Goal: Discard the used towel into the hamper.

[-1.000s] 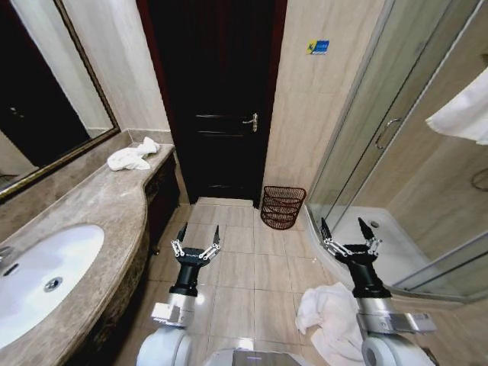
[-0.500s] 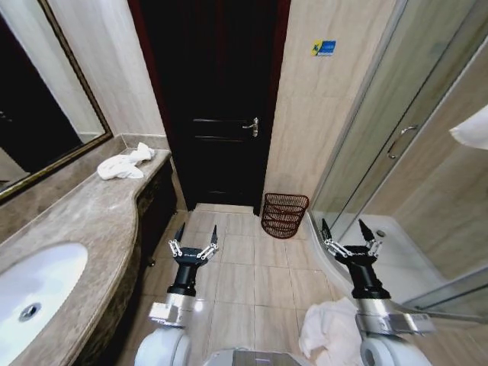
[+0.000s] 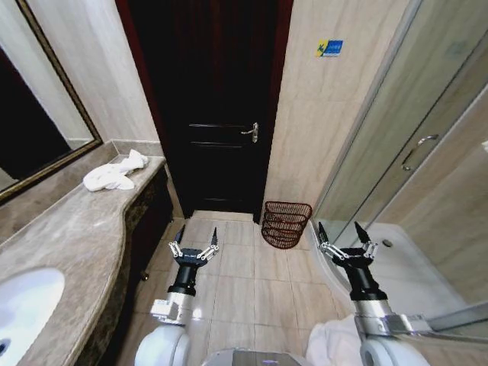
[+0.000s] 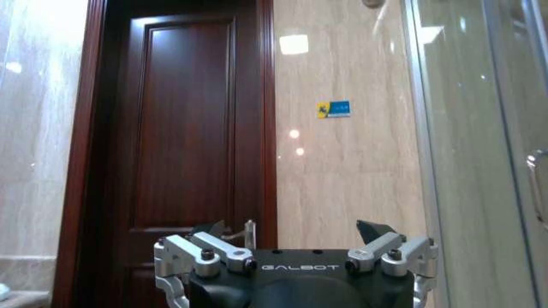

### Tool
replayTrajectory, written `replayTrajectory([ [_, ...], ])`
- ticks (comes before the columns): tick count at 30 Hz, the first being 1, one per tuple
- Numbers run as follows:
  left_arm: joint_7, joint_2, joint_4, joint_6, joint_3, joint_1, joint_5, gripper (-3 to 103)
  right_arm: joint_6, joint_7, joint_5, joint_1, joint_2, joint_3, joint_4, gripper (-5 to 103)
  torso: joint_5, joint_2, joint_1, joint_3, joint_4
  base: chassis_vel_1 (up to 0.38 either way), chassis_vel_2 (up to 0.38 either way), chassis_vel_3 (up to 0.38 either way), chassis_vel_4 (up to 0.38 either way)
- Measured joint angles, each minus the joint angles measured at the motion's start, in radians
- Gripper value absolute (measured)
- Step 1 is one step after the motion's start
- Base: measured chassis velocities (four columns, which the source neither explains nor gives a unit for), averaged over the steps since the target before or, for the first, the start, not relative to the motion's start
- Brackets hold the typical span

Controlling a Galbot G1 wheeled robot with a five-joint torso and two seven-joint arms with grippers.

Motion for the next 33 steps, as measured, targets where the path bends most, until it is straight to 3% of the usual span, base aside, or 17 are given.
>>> replayTrajectory([
  [6,-0.028,0.0,0.023,0.011,-0.005,-0.029,-0.054,100,0.01,0.018,0.007,-0.008,-0.022,0.01,-0.013,100,0.0,0.0,0.0,0.0,0.0001,-0.149,0.172,0.175,-0.158],
  [10,-0.03,0.0,0.026,0.009,0.002,-0.024,-0.085,103,0.026,0.027,-0.006,-0.015,-0.002,-0.001,-0.017,100,0.0003,0.0,0.0,0.0,0.0,-0.159,0.128,0.143,-0.167],
  [15,-0.031,0.0,0.075,0.034,-0.013,-0.042,-0.068,97,0.04,0.031,-0.019,-0.008,-0.033,-0.011,-0.022,100,0.0003,0.0,0.0,0.0,0.0004,-0.147,0.172,0.153,-0.144],
  [16,-0.031,0.0,0.074,0.038,-0.012,-0.032,-0.066,99,0.04,0.068,-0.007,0.005,-0.048,-0.009,-0.024,100,0.0,0.0,0.0,0.0,0.0003,-0.195,0.163,0.181,-0.175],
  [22,-0.034,0.0,0.051,0.043,-0.02,-0.01,-0.054,100,0.017,0.106,0.048,0.022,-0.048,-0.004,-0.018,100,0.0002,0.0,0.001,0.0,0.0002,-0.118,0.137,0.141,-0.125],
  [26,-0.054,0.0,0.031,0.069,-0.04,0.001,-0.074,100,0.021,0.088,0.068,0.014,-0.048,-0.003,-0.02,100,0.0002,0.0,0.001,0.0,0.0001,-0.042,0.05,0.027,-0.027],
  [33,-0.088,0.0,-0.03,0.118,-0.056,0.002,-0.108,100,0.013,0.124,0.103,0.023,-0.047,-0.012,-0.005,100,0.0003,0.0,-0.001,0.0,0.0002,0.014,-0.007,-0.014,0.008],
])
